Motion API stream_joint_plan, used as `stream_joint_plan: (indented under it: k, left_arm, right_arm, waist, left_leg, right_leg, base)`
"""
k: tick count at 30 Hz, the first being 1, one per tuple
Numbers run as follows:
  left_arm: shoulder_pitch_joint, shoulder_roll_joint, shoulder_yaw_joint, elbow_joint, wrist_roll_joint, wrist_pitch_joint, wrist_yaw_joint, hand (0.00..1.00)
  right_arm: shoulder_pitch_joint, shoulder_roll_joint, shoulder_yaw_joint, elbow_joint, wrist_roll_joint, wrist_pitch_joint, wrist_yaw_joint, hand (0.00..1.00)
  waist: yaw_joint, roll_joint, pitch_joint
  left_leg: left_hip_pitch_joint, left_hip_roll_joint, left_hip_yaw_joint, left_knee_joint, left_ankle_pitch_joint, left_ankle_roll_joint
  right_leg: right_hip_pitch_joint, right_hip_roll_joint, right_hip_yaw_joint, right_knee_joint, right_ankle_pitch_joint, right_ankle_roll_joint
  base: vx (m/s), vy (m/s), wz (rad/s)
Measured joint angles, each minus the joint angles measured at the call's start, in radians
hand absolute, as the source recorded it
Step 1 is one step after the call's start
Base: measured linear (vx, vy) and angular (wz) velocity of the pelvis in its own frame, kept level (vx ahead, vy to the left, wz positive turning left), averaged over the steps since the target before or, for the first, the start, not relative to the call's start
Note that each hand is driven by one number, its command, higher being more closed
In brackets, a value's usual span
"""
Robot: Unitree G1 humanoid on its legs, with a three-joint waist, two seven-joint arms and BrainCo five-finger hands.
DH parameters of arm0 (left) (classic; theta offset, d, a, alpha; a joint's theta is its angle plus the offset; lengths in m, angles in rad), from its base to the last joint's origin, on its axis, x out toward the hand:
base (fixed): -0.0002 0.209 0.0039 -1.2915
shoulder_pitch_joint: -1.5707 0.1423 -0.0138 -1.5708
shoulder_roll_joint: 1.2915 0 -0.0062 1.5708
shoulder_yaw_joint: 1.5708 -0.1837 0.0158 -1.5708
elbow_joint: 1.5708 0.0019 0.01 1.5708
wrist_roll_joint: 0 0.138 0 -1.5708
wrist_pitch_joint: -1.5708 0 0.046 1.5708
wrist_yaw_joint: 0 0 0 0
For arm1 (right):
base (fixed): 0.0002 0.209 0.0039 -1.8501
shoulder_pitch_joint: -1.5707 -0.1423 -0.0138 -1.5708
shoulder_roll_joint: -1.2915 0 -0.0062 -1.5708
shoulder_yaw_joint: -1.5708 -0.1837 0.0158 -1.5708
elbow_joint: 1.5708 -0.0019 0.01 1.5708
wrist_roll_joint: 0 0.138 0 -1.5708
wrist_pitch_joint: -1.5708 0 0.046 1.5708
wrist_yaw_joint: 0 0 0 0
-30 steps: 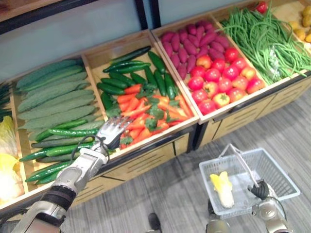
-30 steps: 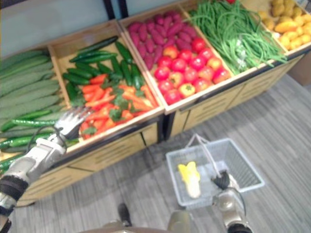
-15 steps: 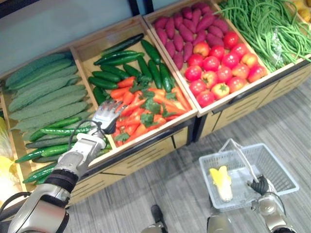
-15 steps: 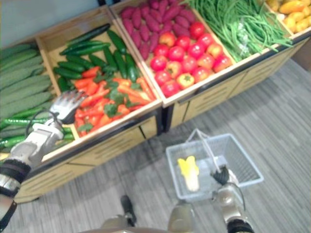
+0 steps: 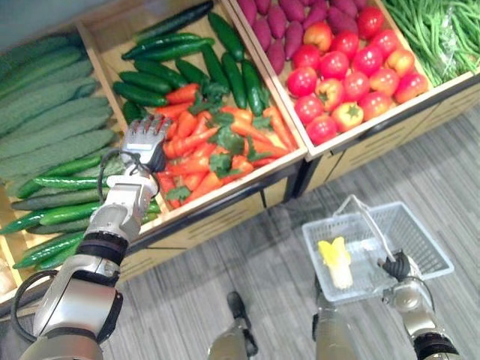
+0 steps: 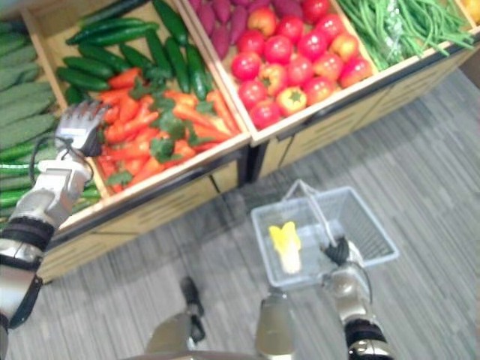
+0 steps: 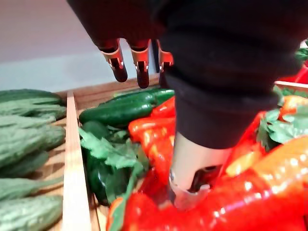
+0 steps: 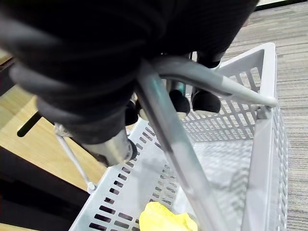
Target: Pick vegetable in the basket
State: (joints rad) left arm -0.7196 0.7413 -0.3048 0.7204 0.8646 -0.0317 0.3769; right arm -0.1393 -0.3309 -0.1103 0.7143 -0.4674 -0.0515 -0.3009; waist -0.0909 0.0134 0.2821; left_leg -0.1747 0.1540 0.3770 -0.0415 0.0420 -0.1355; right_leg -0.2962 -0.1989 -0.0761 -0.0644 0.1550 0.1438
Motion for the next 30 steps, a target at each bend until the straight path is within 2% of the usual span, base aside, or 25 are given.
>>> stream_joint_plan:
  k: [4, 13, 14, 27, 30]
  left_arm:
    - [-0.005, -0.006, 0.001, 0.002, -0.033, 0.003, 0.000, 0.00]
    - [-0.056, -0.067, 0.019, 0.019, -0.037, 0.025, 0.010, 0.00]
    - [-0.077, -0.068, 0.021, 0.036, -0.038, 0.033, 0.011, 1.00]
    - [-0.103, -0.082, 0.043, 0.062, -0.042, 0.057, 0.013, 1.00]
    - [-0.103, -0.083, 0.038, 0.062, -0.075, 0.056, 0.010, 1.00]
  right_arm:
    - [-0.028, 0.001, 0.000, -0.009, 0.000, 0.000, -0.002, 1.00]
    - [-0.040, 0.016, 0.000, -0.046, 0.000, 0.004, -0.017, 1.00]
    - [-0.042, 0.017, 0.000, -0.056, 0.000, 0.004, -0.018, 1.00]
    - [-0.013, 0.017, -0.001, -0.077, 0.000, 0.005, -0.018, 1.00]
    - [-0.012, 0.017, -0.001, -0.079, -0.001, 0.005, -0.018, 1.00]
  waist:
    - [-0.012, -0.009, 0.015]
    - [-0.013, -0.025, 0.032]
    - [-0.014, -0.030, 0.044]
    - [-0.012, -0.033, 0.048]
    - [-0.012, -0.033, 0.048]
  left_leg:
    - [-0.019, 0.000, 0.007, 0.000, 0.000, 0.000]
    - [-0.040, 0.001, 0.032, 0.005, 0.000, 0.000]
    - [-0.047, 0.000, 0.035, 0.011, 0.000, 0.001]
    - [-0.048, 0.014, 0.054, 0.012, 0.004, -0.004]
    - [-0.045, 0.014, 0.052, 0.013, 0.004, -0.004]
  right_leg:
    - [-0.027, 0.002, 0.013, 0.003, 0.009, -0.006]
    - [-0.065, 0.006, 0.048, -0.003, 0.034, -0.015]
    - [-0.070, 0.005, 0.056, -0.005, 0.036, -0.013]
    - [-0.083, 0.022, 0.079, -0.006, 0.038, -0.010]
    - [-0.078, 0.021, 0.079, -0.006, 0.040, -0.008]
  base:
    - [0.01, 0.017, -0.05]
    - [0.01, 0.033, -0.08]
    - [-0.02, 0.039, -0.07]
    - [0.00, 0.030, -0.05]
    - [0.02, 0.046, 0.02]
